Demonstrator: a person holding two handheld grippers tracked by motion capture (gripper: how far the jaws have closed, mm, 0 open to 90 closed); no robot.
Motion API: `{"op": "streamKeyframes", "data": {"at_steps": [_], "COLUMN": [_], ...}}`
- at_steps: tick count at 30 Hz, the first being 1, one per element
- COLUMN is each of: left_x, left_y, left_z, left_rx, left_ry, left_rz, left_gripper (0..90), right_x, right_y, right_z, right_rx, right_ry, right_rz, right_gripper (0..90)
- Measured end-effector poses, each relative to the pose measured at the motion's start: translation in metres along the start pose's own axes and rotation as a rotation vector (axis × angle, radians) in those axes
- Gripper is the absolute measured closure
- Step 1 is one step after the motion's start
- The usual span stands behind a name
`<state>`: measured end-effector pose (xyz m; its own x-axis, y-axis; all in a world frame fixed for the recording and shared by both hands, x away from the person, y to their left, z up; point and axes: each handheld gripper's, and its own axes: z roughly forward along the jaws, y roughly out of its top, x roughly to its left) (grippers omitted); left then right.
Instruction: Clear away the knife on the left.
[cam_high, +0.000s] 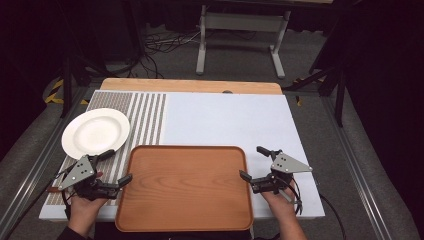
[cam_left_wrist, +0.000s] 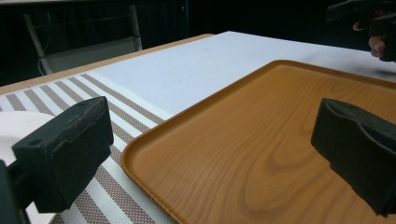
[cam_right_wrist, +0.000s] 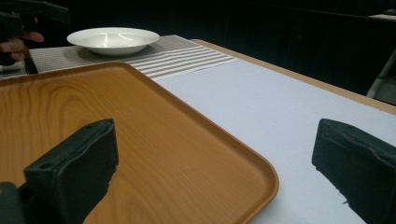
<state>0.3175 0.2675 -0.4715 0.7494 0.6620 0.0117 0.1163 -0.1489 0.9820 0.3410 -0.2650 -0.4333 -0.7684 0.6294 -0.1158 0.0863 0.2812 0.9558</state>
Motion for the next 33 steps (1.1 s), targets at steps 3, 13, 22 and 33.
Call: {"op": "streamKeyframes", "data": {"at_steps": [3,13,22,33], "left_x": [0.002,0.003,0.011,0.018], "left_y": [0.001,0.008,0.017,0.028], "left_z": [-0.002,-0.007,-0.013,-0.02], "left_rx": [-0.013,0.025,0.094,0.185], "left_ry": [-0.005,-0.027,-0.08,-0.156], "left_rz": [-0.011,0.01,0.015,0.052], "left_gripper": [0.0,0.3,1.6,5.1], "right_x": [0.0,0.0,0.0,0.001], "right_y": [0.0,0.0,0.0,0.001], "right_z": [0.0,0.002,0.003,0.004], "right_rx": [-0.003,-0.006,-0.01,-0.009], "right_ry": [0.006,0.021,0.029,0.045], "right_rz": [-0.001,0.007,0.011,0.006], "right_gripper": [1.0,1.1,1.1,1.1]}}
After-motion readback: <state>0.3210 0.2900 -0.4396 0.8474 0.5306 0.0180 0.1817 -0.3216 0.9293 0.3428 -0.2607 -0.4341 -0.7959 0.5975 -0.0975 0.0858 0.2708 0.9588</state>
